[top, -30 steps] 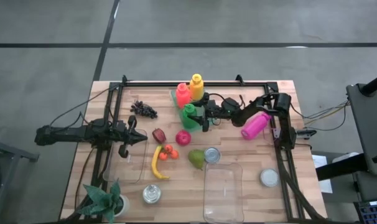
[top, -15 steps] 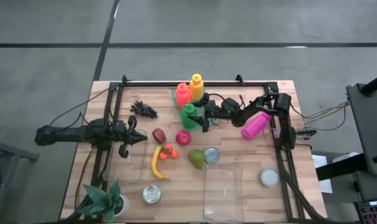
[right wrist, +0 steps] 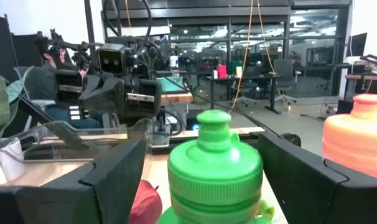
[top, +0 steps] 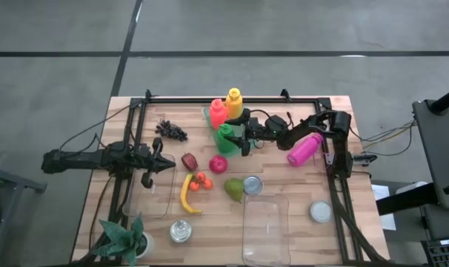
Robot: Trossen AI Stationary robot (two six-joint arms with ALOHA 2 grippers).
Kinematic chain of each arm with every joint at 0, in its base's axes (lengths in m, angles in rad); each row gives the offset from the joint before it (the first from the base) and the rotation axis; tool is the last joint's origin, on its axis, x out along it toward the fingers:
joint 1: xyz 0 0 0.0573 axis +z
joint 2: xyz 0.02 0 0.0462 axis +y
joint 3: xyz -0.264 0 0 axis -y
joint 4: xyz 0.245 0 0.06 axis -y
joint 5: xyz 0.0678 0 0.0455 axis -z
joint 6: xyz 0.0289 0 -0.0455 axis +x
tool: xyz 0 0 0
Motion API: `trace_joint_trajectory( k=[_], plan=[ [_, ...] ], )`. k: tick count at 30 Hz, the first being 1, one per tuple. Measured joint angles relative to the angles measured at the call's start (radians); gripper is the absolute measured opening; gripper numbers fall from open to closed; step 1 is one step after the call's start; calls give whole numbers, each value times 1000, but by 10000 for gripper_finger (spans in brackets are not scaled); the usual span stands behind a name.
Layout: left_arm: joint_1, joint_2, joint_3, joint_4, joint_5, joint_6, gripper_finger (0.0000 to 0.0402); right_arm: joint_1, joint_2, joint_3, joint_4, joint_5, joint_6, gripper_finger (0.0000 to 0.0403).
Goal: Pick & Place Food Item
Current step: Put the green water bottle into the green bin, then put the pink water bottle into the green bin
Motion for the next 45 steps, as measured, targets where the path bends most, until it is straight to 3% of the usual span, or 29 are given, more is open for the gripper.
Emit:
trace_joint_trajectory(
  k=[11,15,18,21,23,26,31,38,45],
  plan=[
    [0,0,0,0,0,0,1,-1,-166,-30,-157,0,-31,309],
    [0,0,0,0,0,0,1,-1,-322,-30,-486,1,-43,309],
    [0,0,0,0,0,0,1,0,-464,-5,-840,9,-125,309],
    [0,0,0,0,0,0,1,0,-594,51,-1185,85,-193,309],
    [0,0,0,0,0,0,1,0,-665,100,-1375,161,-156,309],
    [0,0,0,0,0,0,1,-10,-737,172,-1588,313,66,309],
    [0,0,0,0,0,0,1,-37,-803,257,-1919,547,577,309],
    [0,0,0,0,0,0,1,-40,-865,262,-2222,659,925,309],
    [0,0,0,0,0,0,1,-40,-974,219,-2490,682,1474,309]
  ],
)
